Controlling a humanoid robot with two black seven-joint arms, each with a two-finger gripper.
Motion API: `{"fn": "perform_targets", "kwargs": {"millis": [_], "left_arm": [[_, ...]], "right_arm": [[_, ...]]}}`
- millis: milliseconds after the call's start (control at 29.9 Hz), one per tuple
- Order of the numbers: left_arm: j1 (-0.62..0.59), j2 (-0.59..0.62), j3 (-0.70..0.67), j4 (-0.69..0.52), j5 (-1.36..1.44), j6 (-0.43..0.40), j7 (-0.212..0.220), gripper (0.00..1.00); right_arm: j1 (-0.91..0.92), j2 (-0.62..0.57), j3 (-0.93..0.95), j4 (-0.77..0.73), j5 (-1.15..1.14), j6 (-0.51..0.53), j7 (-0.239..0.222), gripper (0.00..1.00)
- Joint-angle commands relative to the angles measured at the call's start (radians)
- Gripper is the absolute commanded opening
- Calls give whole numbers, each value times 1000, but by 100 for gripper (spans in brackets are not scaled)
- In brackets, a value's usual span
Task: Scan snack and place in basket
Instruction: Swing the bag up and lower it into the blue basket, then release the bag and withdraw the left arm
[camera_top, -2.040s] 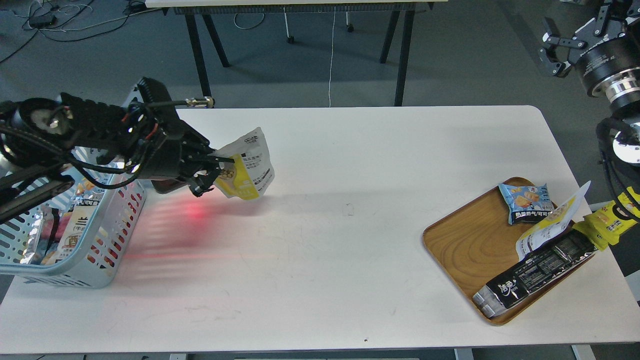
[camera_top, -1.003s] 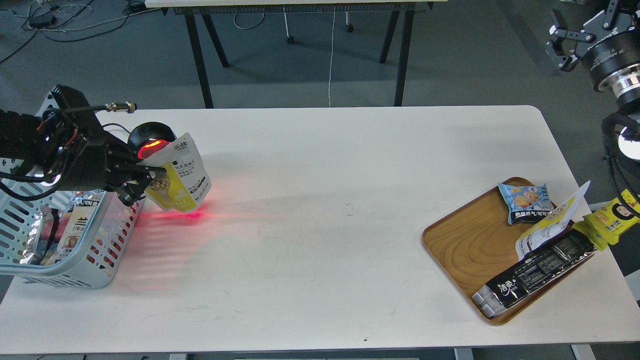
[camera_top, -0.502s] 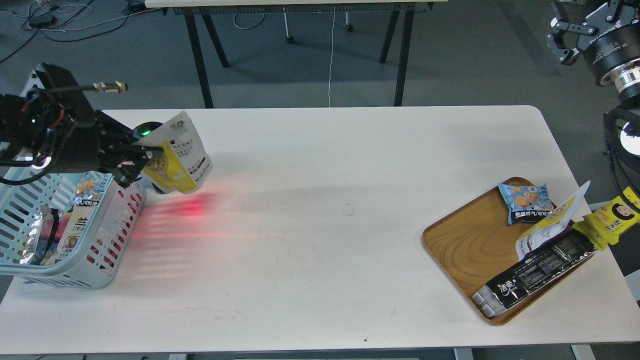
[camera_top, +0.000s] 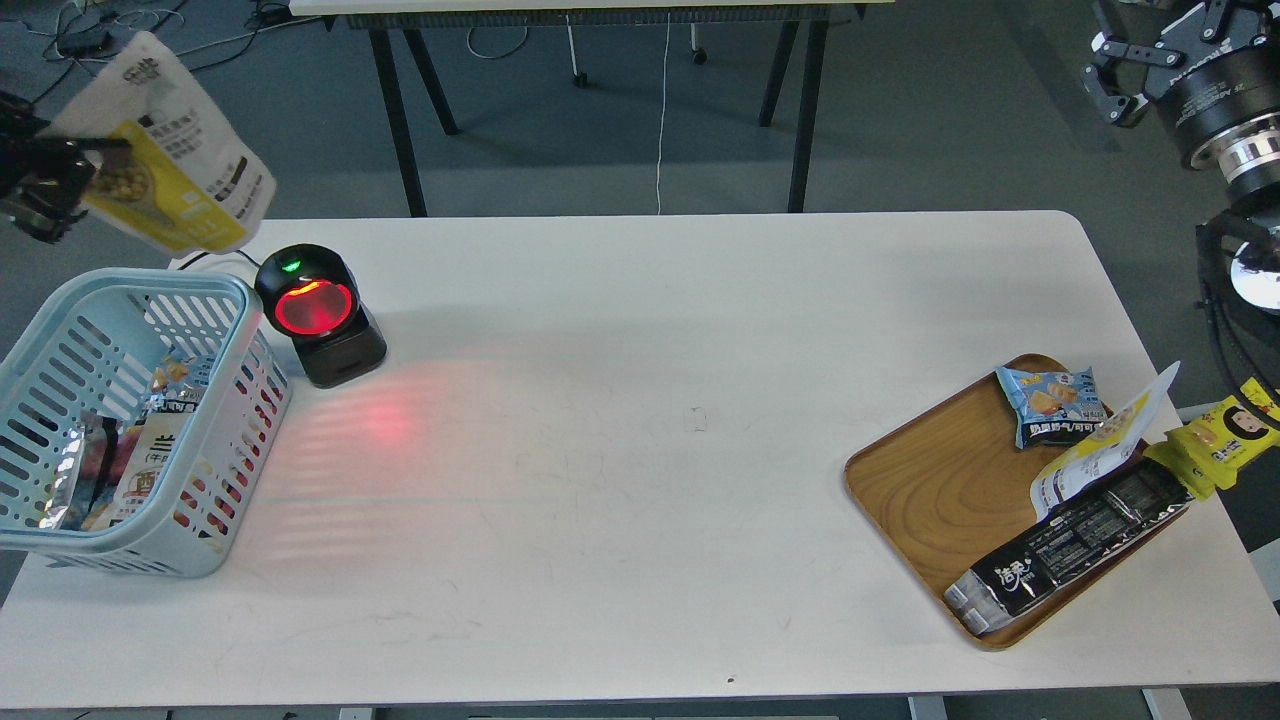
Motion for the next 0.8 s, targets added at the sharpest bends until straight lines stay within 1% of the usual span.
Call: {"fn": "perform_targets", "kwargs": {"millis": [0, 100, 234, 334, 368, 468, 502, 602, 635, 736, 769], "left_arm": [[5, 47, 85, 31, -4, 16, 0, 2], [5, 71, 158, 32, -9, 46, 0, 2], [5, 69, 230, 31, -9, 84, 0, 2], [6, 51, 261, 31, -10, 89, 0, 6], [6, 42, 273, 32, -10, 90, 0, 10], [5, 20, 279, 35, -10, 93, 0, 30], [5, 20, 279, 34, -10, 95, 0, 40], [5, 15, 279, 34, -58, 101, 0, 66], [5, 8, 276, 35, -116, 101, 0, 73], [-7, -20, 261, 77, -381, 93, 0, 82], [-9, -37, 247, 104, -500, 92, 0, 88]], "right_arm": [[2, -1, -1, 0, 0, 1, 0, 97], [2, -1, -1, 0, 0, 1, 0, 97], [5, 0, -1, 0, 0, 1, 0, 97], [5, -1, -1, 0, -1, 1, 0, 97], [5, -1, -1, 0, 0, 1, 0, 97], [5, -3, 1, 0, 0, 1, 0, 97], [6, -1, 2, -1, -1, -13, 0, 97], [20, -1, 39, -4, -1, -43, 0, 97], [20, -3, 55, -4, -1, -45, 0, 97], [22, -7, 76, -3, 0, -40, 0, 97], [23, -7, 78, -3, -1, -39, 0, 97]]}}
